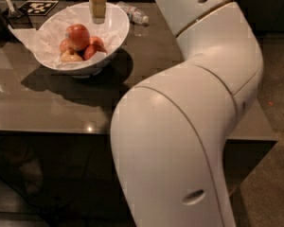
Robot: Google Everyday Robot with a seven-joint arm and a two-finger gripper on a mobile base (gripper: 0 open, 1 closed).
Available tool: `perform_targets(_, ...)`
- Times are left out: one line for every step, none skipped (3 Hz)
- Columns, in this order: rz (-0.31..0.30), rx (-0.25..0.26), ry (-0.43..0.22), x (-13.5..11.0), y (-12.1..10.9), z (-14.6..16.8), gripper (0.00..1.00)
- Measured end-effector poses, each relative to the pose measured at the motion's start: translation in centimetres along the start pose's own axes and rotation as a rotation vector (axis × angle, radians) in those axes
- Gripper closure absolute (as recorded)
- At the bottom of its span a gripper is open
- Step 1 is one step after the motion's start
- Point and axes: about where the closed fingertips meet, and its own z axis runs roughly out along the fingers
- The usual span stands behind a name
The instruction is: Pick apple from white bowl
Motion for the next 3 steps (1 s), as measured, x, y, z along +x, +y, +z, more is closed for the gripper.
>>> perform_targets(-0.004,-0.016,0.011,0.1,-0.7,2.0,0.0)
perform_targets(0.002,-0.043,0.011,0.1,-1.5,6.1,0.0)
perform_targets(0.0,-0.009,-0.003,-0.4,-2.5,6.5,0.0)
